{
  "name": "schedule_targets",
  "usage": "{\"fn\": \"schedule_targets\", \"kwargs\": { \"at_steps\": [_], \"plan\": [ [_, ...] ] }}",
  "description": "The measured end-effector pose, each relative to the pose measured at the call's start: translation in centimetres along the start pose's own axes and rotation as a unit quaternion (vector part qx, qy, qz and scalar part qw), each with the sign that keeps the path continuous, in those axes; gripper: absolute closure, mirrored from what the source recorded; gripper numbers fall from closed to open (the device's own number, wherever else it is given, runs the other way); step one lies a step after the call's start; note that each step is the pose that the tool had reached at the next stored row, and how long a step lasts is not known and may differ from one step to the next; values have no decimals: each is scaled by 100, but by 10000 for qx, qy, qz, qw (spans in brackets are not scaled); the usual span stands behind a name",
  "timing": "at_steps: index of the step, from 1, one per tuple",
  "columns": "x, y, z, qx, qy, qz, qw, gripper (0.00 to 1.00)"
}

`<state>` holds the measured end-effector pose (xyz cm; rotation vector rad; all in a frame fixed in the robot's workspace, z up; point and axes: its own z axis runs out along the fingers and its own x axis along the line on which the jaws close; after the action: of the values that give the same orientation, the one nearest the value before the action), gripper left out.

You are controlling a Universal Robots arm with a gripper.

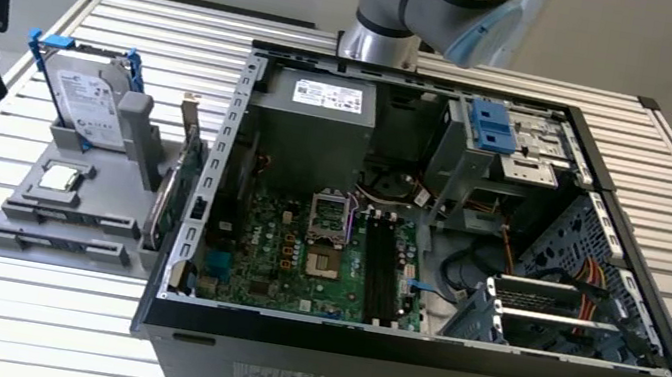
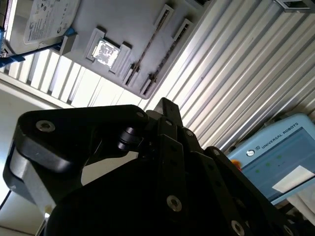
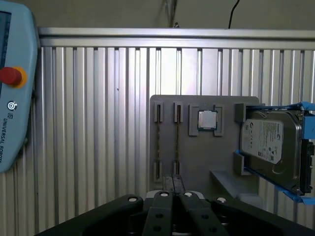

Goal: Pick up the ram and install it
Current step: 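Pick up the ram and move it above insertion slot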

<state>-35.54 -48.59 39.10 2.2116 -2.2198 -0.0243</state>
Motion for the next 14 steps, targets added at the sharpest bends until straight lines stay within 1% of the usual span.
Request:
{"fn": "schedule_targets", "kwargs": {
  "at_steps": [3,4,14],
  "plan": [
    [0,0,0,0,0,0,10000,100],
    [0,0,0,0,0,0,10000,0],
    [0,0,0,0,0,-1,10000,0]
  ]
}}
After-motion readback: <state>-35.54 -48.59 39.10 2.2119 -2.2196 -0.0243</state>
